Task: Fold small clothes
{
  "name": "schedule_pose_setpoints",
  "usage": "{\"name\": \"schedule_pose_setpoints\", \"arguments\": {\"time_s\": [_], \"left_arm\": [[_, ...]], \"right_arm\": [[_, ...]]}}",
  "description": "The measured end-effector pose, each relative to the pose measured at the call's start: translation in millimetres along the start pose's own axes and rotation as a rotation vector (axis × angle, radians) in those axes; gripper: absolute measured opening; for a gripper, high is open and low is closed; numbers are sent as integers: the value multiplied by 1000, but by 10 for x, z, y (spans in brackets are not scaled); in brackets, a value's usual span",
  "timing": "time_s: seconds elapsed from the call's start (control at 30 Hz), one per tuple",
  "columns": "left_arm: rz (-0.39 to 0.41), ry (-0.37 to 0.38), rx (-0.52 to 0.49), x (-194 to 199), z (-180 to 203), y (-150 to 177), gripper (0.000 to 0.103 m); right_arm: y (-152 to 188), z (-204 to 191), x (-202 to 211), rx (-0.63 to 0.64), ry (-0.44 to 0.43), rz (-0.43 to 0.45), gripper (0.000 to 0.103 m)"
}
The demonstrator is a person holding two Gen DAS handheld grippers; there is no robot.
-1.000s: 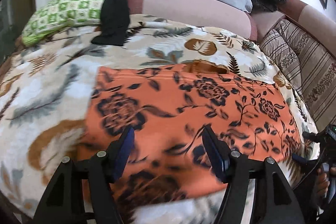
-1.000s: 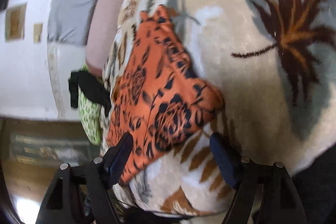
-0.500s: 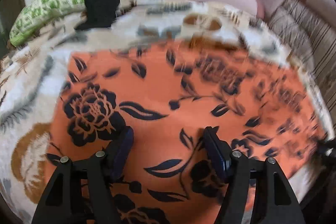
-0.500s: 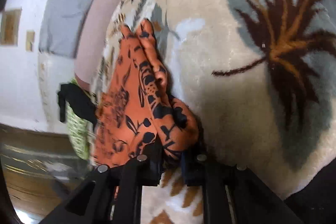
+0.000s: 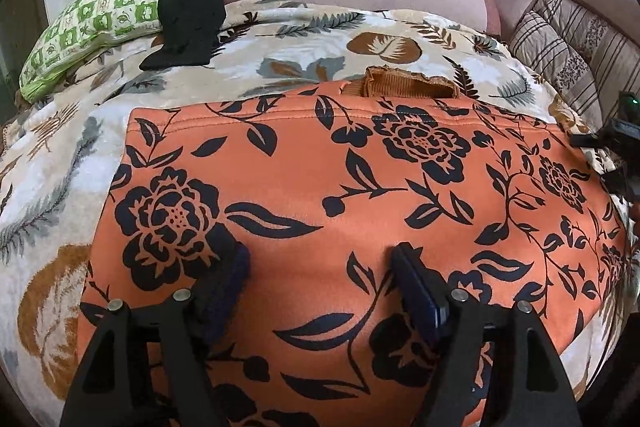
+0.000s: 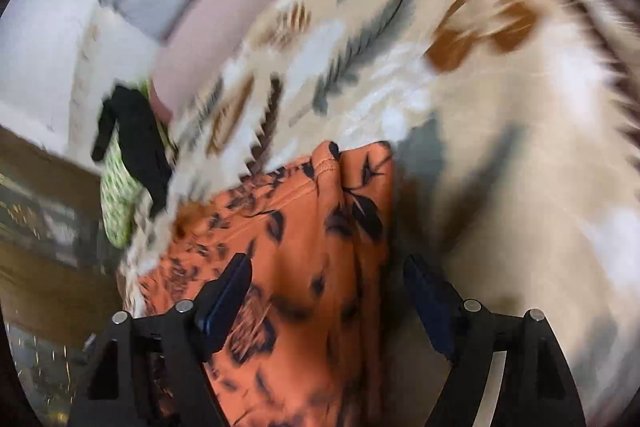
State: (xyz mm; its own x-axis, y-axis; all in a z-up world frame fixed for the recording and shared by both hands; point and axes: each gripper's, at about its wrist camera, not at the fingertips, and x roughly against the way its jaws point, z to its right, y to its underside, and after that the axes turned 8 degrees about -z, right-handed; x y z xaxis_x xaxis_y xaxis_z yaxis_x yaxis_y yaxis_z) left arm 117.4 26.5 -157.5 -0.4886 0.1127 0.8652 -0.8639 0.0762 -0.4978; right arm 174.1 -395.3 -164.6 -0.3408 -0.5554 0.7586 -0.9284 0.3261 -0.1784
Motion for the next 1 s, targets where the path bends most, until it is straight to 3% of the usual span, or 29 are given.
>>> {"name": "schedule_pose_setpoints", "arguments": {"time_s": [0.03,0.07,0.1,0.17,0.23,0.33,0.5,0.57,0.6,0.67,0.77,0.87,0.9,0.93,1.0], "left_arm": [[3,4,-2,0,-8,3,76],[6,10,-5,-1,-17,8,76],[9,14,-8,-2,-21,11,76],[18,15,-14,-15,-26,15,77],[21,13,-15,-30,-25,14,78],[9,30,-5,-19,-62,-7,78],[10,24,-3,-44,-47,-20,81],[4,18,0,-47,-41,-41,81],[-5,19,-1,-37,-39,-48,81],[-16,60,32,74,-104,-75,81],[21,99,93,307,-241,-58,81],[60,109,143,528,-431,82,81],[47,120,157,526,-483,125,81],[16,136,177,487,-554,181,81],[-56,172,247,391,-729,293,77]], "right_arm": [[-40,-33,-2,5,-14,15,63],[-67,-41,16,-7,-45,16,31],[-79,-43,66,-30,-84,36,12],[-14,-90,243,0,-68,125,12],[-5,117,73,-75,-40,87,12],[67,288,70,-151,-129,119,24],[140,226,364,-131,-103,189,27],[36,282,165,-160,-24,101,27],[3,352,100,-197,-45,73,26],[-5,247,211,-166,-20,103,27],[103,-90,503,-63,96,204,27],[316,-462,726,46,21,239,31],[370,-566,656,70,2,227,46],[454,-640,608,105,-16,205,77],[564,-586,418,119,-2,146,92]]}}
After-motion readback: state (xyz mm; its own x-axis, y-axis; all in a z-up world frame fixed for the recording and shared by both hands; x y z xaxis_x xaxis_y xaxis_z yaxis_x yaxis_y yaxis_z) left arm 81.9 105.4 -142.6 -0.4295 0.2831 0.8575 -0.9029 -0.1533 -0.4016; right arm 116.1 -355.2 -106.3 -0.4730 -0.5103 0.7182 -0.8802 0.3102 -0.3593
